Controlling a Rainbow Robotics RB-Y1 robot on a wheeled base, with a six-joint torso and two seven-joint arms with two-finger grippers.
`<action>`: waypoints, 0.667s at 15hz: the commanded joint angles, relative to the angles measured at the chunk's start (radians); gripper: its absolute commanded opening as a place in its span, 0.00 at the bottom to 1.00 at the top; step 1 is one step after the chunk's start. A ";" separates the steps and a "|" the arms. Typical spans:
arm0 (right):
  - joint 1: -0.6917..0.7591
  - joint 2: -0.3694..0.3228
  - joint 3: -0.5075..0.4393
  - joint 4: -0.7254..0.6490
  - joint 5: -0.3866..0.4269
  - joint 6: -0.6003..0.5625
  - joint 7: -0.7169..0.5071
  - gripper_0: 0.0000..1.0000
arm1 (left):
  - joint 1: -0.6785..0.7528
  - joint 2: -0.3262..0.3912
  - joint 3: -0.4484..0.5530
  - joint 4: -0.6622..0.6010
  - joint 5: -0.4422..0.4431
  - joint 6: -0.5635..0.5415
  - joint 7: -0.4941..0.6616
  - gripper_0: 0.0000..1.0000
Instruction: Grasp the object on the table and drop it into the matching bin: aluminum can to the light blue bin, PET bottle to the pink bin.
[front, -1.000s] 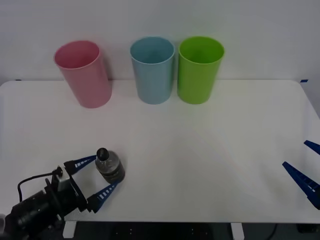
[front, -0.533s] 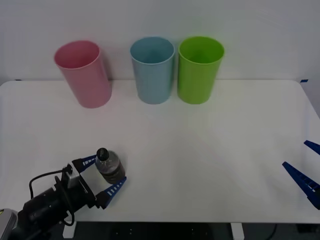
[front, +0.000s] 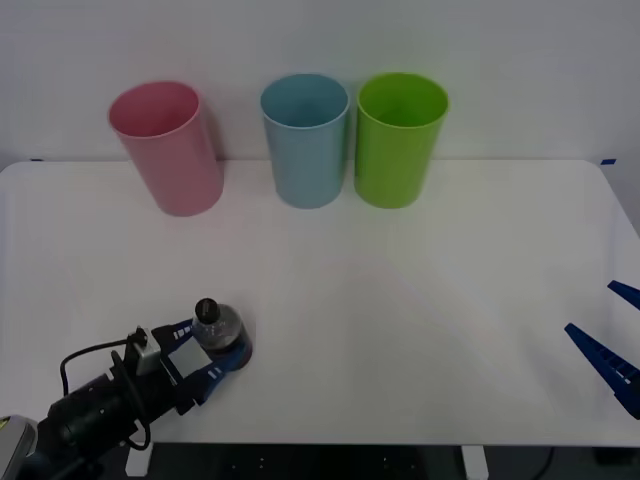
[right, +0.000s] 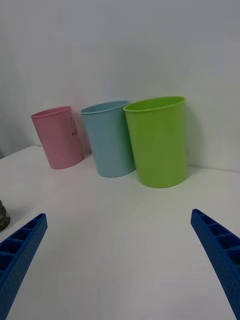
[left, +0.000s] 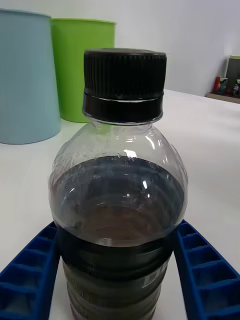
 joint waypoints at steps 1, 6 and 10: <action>0.000 0.000 0.000 0.000 0.000 0.000 0.000 1.00 | 0.001 0.000 0.000 0.000 0.000 0.000 0.000 0.00; 0.000 0.000 0.000 0.000 0.000 0.000 0.000 1.00 | 0.007 0.000 0.000 0.000 0.006 0.000 0.000 0.00; 0.000 0.000 0.000 0.000 0.000 0.000 0.000 1.00 | 0.012 0.000 0.014 0.000 0.052 0.000 0.001 0.00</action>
